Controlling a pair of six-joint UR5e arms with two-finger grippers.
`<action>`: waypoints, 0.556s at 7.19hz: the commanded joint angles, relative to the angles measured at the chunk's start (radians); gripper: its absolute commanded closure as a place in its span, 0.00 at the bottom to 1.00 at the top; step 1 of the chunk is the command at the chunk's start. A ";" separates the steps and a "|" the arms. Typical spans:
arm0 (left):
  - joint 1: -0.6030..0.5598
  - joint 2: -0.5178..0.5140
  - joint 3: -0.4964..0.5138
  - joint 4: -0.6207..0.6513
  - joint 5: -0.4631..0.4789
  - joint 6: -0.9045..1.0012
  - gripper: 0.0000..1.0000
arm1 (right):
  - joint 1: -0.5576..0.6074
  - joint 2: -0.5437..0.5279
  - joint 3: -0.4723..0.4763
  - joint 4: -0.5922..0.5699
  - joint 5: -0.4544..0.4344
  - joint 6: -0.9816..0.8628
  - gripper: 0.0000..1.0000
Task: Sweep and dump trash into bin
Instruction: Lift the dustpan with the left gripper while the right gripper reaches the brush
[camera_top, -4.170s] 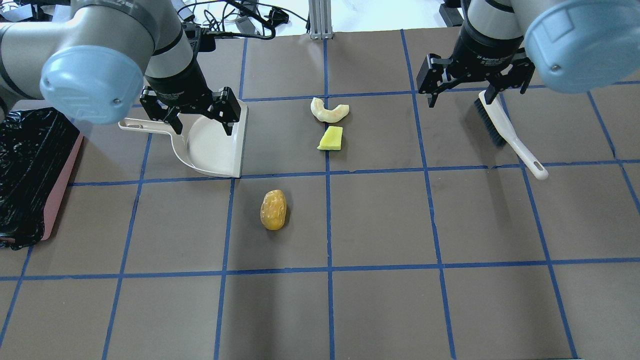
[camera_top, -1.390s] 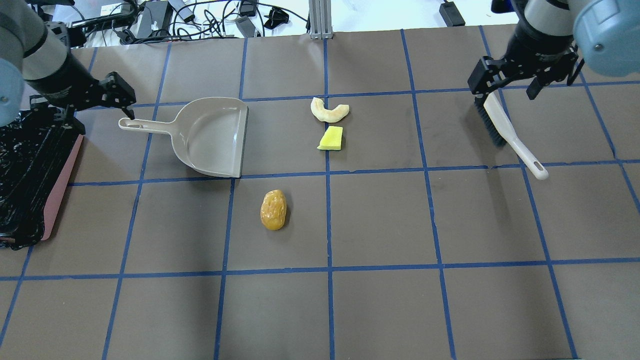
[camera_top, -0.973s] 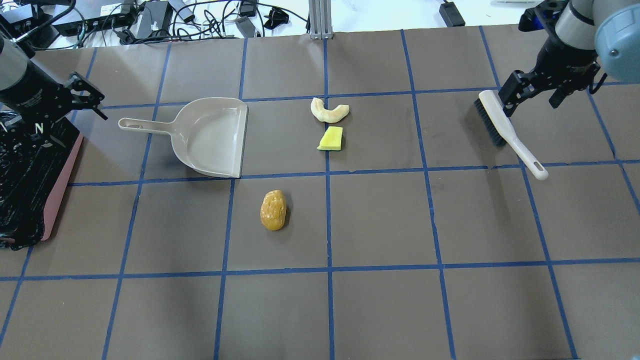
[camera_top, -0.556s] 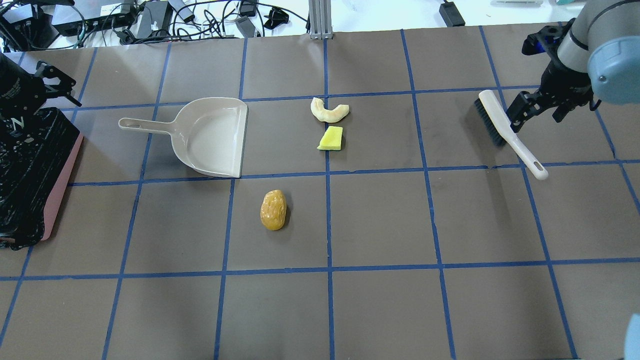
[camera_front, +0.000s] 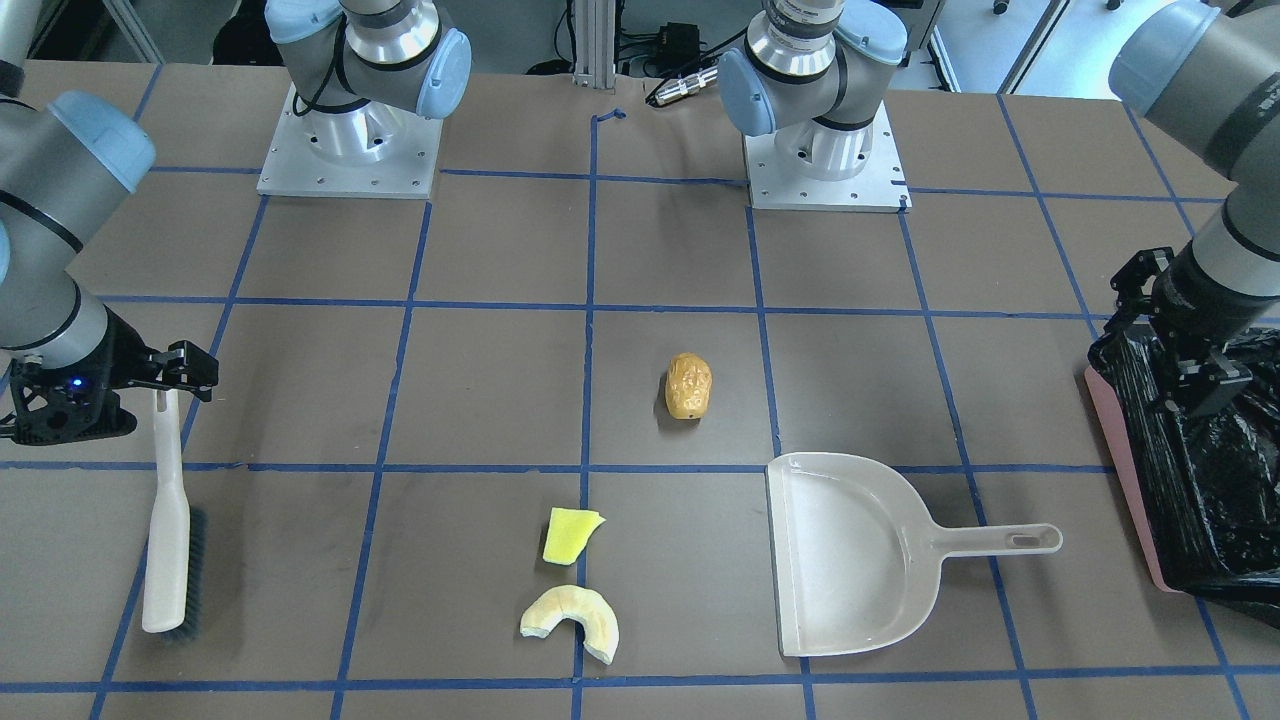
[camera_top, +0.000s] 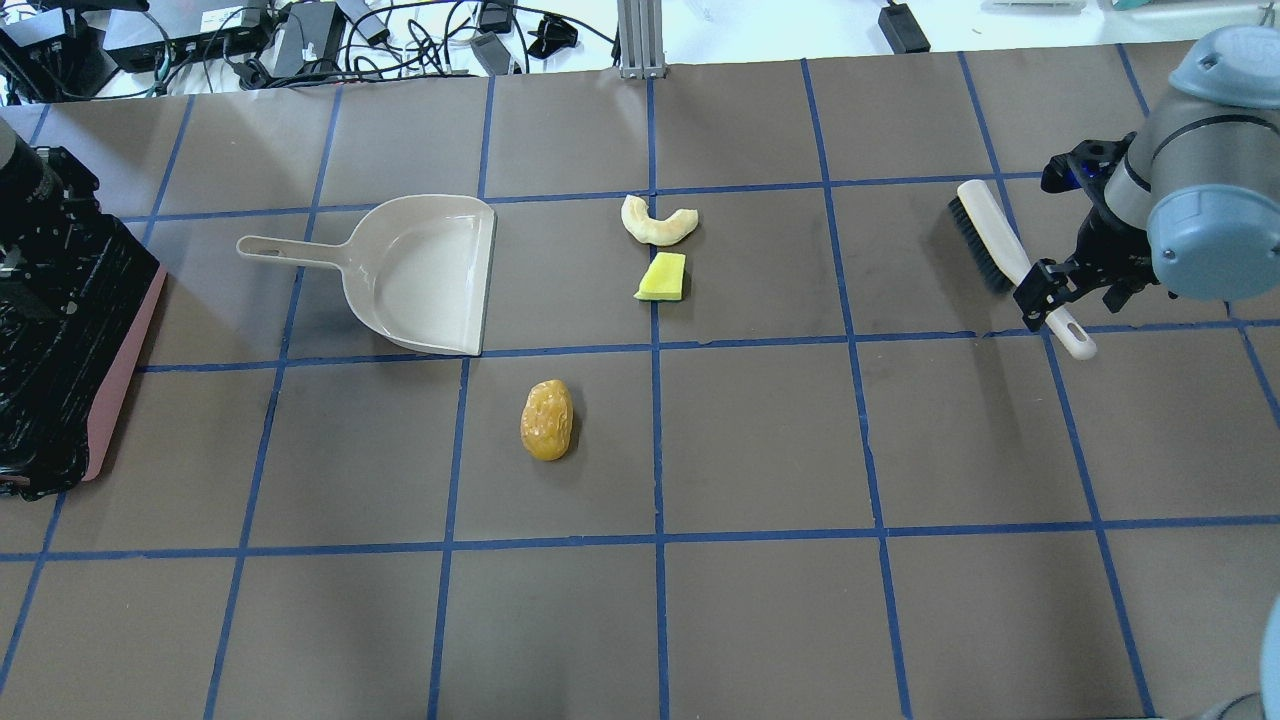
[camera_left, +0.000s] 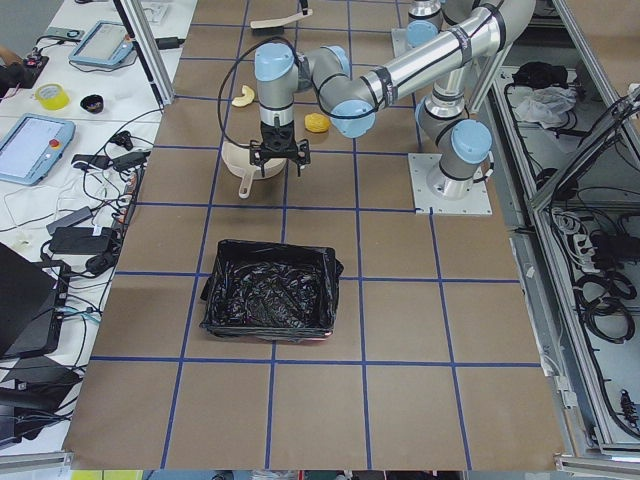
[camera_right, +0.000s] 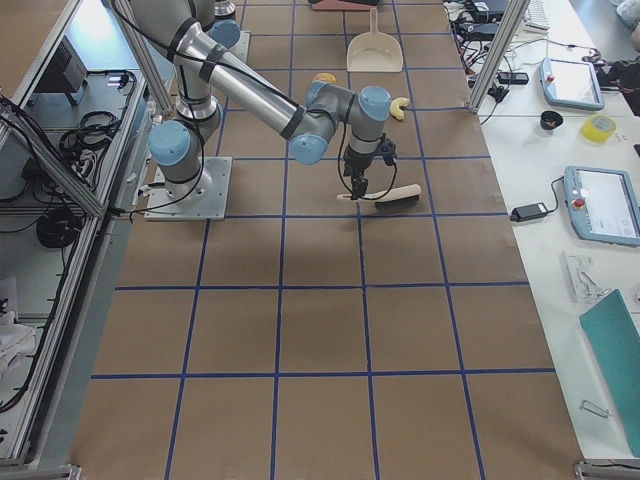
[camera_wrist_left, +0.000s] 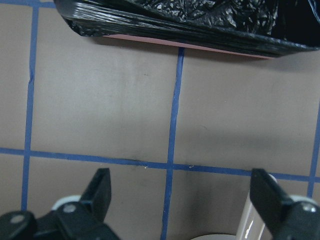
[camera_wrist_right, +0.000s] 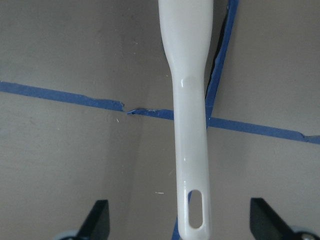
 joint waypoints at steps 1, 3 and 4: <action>-0.064 -0.045 0.008 0.009 0.013 -0.132 0.00 | -0.001 0.040 0.006 -0.069 -0.006 0.001 0.00; -0.122 -0.086 0.028 0.015 -0.011 0.121 0.00 | -0.001 0.060 0.006 -0.073 0.000 0.000 0.05; -0.123 -0.123 0.069 0.020 -0.040 0.201 0.00 | -0.001 0.068 0.007 -0.074 -0.004 0.003 0.09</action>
